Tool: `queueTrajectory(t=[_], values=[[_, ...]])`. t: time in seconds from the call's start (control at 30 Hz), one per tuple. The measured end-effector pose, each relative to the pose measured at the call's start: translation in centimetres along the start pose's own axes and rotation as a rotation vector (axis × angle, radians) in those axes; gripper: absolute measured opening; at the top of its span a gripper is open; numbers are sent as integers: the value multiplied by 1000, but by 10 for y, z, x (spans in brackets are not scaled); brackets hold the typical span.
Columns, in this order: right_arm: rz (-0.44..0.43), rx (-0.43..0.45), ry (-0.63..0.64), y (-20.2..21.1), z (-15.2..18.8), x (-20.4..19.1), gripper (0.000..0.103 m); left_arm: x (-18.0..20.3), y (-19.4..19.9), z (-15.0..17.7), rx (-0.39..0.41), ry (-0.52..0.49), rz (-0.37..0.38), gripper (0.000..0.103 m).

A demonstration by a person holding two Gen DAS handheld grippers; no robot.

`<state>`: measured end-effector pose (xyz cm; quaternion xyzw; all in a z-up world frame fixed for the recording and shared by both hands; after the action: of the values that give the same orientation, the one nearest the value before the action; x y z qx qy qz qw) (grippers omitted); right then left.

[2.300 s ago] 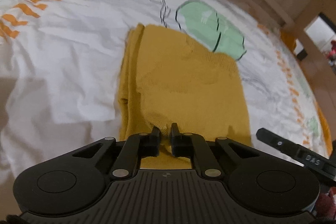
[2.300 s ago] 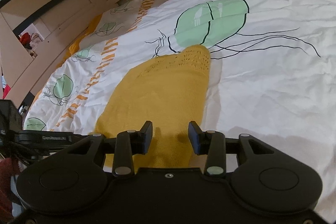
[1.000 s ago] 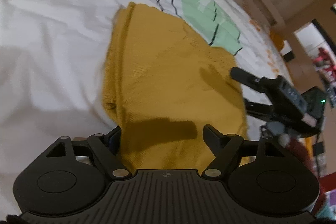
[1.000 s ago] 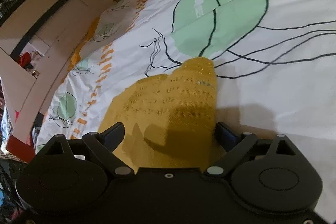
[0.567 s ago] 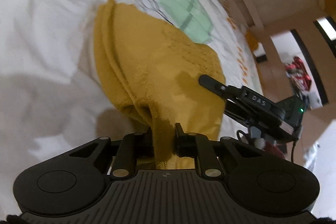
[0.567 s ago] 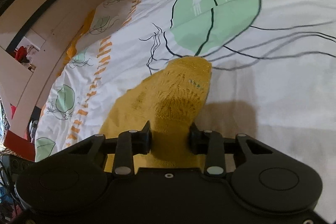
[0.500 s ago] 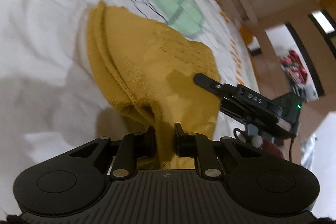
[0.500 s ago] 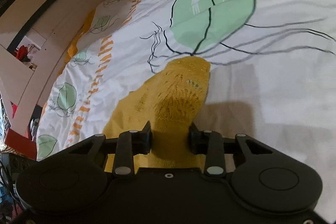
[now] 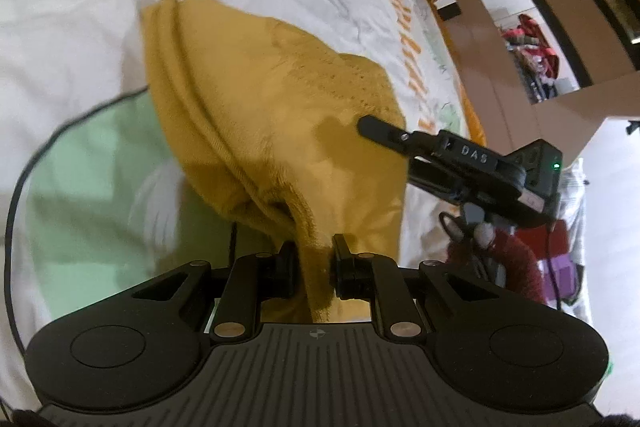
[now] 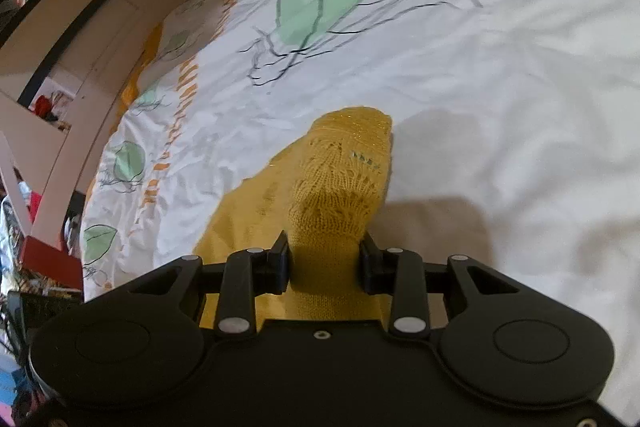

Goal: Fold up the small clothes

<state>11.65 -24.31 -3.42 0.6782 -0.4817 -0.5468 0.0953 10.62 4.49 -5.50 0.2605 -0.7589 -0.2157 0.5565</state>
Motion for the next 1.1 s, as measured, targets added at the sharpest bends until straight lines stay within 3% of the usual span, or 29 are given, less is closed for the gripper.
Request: queueTrajectory(t=[0.13, 0.27, 0.47, 0.63, 0.73, 0.9, 1.1], values=[[49, 59, -12, 2, 10, 9, 50, -3, 1, 5, 35, -71, -158, 17], [104, 123, 40, 0, 21, 8, 54, -2, -2, 15, 48, -123, -256, 21], [159, 208, 98, 6, 36, 8, 58, 12, -1, 31, 108, -158, -307, 22], [207, 284, 123, 26, 47, 3, 63, 40, 24, 45, 218, -294, -375, 22], [214, 320, 138, 43, 55, -2, 63, 60, 31, 39, 301, -356, -395, 28], [193, 285, 148, 54, 74, -13, 64, 71, 12, 18, 364, -366, -387, 38], [89, 117, 44, 38, 90, 2, 65, 54, -16, 6, 330, -349, -425, 39]])
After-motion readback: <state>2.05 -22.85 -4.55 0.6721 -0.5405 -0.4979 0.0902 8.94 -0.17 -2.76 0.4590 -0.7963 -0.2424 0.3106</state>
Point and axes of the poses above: each gripper's, at about its wrist camera, not at the fingertips, and y roughly against the way its jaws point, x to its right, z to its underside, the point moved 1 cm from there along -y, roughly the way its jaws point, and after that the axes turned 3 degrees about -y, right-handed, at the moved point
